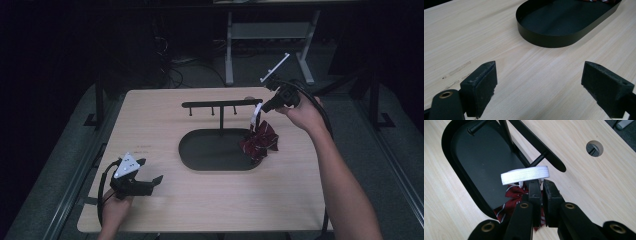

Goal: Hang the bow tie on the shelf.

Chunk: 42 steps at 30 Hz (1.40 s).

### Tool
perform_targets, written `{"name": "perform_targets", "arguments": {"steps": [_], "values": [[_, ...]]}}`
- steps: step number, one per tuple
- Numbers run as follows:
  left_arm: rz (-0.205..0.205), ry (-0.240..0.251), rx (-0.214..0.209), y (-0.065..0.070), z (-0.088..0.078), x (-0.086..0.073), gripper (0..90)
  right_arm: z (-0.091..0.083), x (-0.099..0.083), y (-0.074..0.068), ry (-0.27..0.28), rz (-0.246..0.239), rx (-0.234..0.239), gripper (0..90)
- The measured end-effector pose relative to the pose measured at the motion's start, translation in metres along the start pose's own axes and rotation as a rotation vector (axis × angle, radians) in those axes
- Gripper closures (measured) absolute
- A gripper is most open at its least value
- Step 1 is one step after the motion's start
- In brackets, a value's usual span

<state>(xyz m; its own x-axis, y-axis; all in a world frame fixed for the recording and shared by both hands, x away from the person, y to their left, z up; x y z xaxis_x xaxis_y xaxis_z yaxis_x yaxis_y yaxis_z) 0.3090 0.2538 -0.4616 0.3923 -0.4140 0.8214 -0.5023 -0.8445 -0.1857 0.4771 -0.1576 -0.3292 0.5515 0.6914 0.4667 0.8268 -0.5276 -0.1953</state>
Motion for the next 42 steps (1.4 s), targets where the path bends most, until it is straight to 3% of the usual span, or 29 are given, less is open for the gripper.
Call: {"name": "perform_targets", "arguments": {"steps": [20, 42], "values": [[0.002, -0.004, 0.0, 0.0, 0.0, 0.0, 13.2, -0.005, 0.004, -0.009, 0.008, -0.022, 0.022, 82.6], [0.005, -0.005, 0.002, 0.001, -0.002, -0.002, 13.2, -0.007, -0.018, -0.007, 0.037, -0.003, 0.076, 77.9]]}}
Point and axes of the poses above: each handheld gripper's, and its own axes: z roughly forward along the jaws, x roughly out of its top, y roughly to its right, the point moved 5 cm from there along z, roughly forward along the jaws, and after that the axes turned 13 degrees about x, right-handed, at the moved point
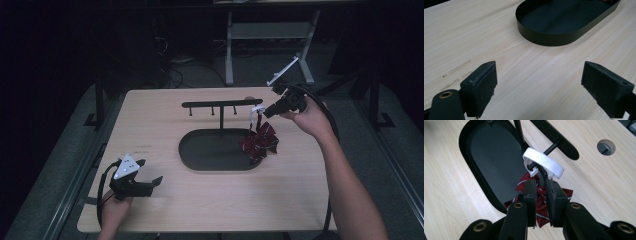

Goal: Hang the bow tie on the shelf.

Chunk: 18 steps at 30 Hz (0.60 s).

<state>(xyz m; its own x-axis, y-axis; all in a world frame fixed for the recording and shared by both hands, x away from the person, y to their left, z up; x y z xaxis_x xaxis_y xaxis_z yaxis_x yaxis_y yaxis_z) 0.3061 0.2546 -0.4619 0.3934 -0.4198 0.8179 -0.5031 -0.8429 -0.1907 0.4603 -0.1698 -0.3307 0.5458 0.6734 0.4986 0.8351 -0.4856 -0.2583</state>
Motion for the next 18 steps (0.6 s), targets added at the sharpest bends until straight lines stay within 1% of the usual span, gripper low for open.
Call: {"name": "perform_targets", "arguments": {"steps": [4, 5, 9, 10, 18], "values": [[0.002, -0.002, 0.001, 0.0, 0.0, 0.0, 13.2, 0.0, -0.005, 0.001, 0.005, 0.009, 0.011, 76.4], [0.003, -0.001, 0.001, 0.0, 0.0, 0.0, 13.2, 0.001, -0.007, 0.001, 0.002, 0.018, 0.016, 75.9], [0.011, -0.005, 0.001, 0.0, -0.001, 0.0, 13.2, 0.001, -0.013, 0.002, 0.014, 0.027, 0.028, 74.3], [0.005, -0.001, 0.002, 0.001, 0.0, -0.001, 13.2, 0.002, -0.016, 0.002, 0.018, 0.036, 0.041, 73.6], [0.003, -0.001, 0.003, 0.001, 0.0, -0.001, 13.2, 0.004, -0.027, 0.004, 0.028, 0.047, 0.051, 70.3]]}}
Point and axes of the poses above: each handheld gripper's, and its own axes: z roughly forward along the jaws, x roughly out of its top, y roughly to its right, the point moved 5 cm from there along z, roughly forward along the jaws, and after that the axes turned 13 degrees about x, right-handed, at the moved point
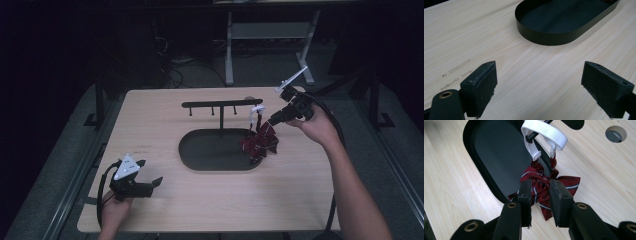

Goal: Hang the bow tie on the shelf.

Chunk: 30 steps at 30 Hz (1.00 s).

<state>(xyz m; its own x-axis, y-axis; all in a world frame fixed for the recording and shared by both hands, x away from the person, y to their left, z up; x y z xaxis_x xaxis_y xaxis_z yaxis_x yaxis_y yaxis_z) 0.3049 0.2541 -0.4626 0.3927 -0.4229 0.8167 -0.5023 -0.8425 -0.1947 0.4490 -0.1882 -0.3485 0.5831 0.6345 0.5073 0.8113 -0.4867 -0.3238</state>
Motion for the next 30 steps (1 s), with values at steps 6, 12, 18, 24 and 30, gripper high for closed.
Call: {"name": "perform_targets", "arguments": {"steps": [6, 12, 18, 24, 30], "values": [[0.004, -0.002, 0.0, 0.0, 0.0, 0.0, 13.2, 0.001, -0.004, 0.0, 0.001, 0.0, 0.003, 67.9], [-0.003, 0.002, 0.0, 0.0, 0.0, 0.0, 13.2, 0.003, -0.009, -0.001, 0.011, 0.004, 0.012, 65.3], [0.003, -0.002, 0.0, 0.0, 0.0, 0.0, 13.2, 0.004, -0.015, 0.0, 0.017, 0.007, 0.027, 63.7], [-0.002, 0.002, 0.002, 0.0, 0.0, 0.0, 13.2, 0.005, -0.021, 0.001, 0.022, 0.016, 0.032, 62.9], [0.004, 0.002, 0.002, 0.0, 0.0, 0.0, 13.2, 0.005, -0.026, 0.002, 0.03, 0.02, 0.033, 61.5]]}}
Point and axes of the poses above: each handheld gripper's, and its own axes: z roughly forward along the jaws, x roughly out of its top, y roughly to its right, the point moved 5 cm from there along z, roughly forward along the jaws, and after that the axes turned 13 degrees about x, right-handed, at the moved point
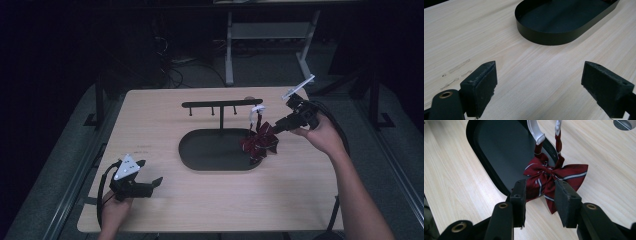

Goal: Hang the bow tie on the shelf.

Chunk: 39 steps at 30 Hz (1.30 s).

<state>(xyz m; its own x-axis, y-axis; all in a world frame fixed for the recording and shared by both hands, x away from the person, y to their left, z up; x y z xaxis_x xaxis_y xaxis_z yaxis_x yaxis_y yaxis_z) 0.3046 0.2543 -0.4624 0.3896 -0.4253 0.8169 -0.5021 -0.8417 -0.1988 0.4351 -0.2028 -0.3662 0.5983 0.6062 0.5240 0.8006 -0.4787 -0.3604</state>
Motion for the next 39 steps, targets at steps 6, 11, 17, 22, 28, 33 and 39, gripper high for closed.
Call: {"name": "perform_targets", "arguments": {"steps": [6, 11, 17, 22, 28, 33, 39], "values": [[0.0, -0.001, 0.0, 0.0, 0.0, 0.0, 13.2, -0.001, -0.006, 0.001, 0.003, 0.012, 0.007, 60.7], [0.0, -0.004, 0.0, 0.0, 0.0, 0.0, 13.2, -0.001, -0.012, 0.003, 0.006, 0.021, 0.007, 60.2], [0.0, -0.002, 0.0, 0.0, 0.0, 0.0, 13.2, -0.001, -0.019, 0.004, 0.007, 0.032, 0.009, 59.0], [-0.002, -0.003, -0.002, 0.001, 0.0, 0.0, 13.2, 0.001, -0.025, 0.004, 0.007, 0.036, 0.009, 58.0], [-0.002, -0.004, -0.001, 0.001, 0.0, 0.0, 13.2, 0.004, -0.031, 0.002, -0.004, 0.036, 0.013, 57.3], [-0.001, -0.005, -0.002, 0.002, 0.001, 0.0, 13.2, 0.006, -0.037, 0.002, 0.001, 0.041, 0.019, 56.6], [-0.001, -0.005, -0.002, 0.001, 0.0, 0.0, 13.2, 0.009, -0.042, 0.001, -0.001, 0.045, 0.024, 55.9]]}}
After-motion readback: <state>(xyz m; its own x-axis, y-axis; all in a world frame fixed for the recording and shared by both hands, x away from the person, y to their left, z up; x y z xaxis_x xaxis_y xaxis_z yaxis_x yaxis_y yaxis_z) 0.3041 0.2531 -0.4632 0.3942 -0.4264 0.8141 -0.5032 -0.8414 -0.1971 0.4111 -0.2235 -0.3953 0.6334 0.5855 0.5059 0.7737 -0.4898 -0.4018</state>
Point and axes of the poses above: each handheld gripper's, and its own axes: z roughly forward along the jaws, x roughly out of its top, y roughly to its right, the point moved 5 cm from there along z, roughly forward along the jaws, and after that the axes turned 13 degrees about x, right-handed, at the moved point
